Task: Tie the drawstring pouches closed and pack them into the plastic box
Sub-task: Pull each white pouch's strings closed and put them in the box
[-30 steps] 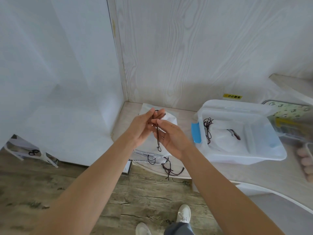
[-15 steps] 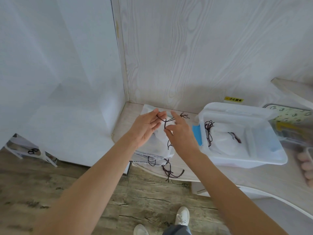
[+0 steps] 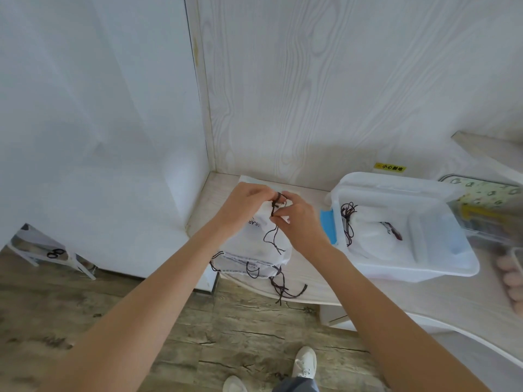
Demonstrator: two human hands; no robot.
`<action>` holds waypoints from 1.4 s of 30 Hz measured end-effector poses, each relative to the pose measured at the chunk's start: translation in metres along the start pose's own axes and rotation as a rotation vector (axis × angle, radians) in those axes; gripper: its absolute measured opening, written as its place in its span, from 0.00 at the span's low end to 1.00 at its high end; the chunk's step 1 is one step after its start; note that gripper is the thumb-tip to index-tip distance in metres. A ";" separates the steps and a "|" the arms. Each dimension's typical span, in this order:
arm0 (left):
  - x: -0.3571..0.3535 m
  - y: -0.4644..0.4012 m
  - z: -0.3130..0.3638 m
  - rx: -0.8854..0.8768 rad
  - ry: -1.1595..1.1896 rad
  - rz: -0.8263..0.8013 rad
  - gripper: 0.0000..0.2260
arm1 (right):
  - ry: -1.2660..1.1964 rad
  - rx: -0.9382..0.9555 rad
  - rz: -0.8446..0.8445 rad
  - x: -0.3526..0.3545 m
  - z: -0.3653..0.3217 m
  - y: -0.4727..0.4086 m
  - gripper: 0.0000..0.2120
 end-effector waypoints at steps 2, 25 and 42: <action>0.005 0.000 0.010 -0.122 -0.250 0.033 0.12 | -0.030 -0.038 0.019 0.002 0.003 0.000 0.10; 0.049 0.001 -0.052 0.107 -0.049 0.401 0.09 | -1.025 -0.483 -0.059 -0.014 0.047 0.015 0.09; 0.044 0.015 -0.099 0.370 -0.005 0.429 0.10 | -1.500 -0.482 0.163 -0.005 0.068 0.018 0.11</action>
Point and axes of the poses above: each hand's wrist, its own y-axis away from the middle knuckle, its own x-axis out of the back of the hand, z = x × y, the point moved 10 cm from there along -y, towards the middle knuckle, and after that the axes turned 3 degrees about y, right-handed, at the moved point
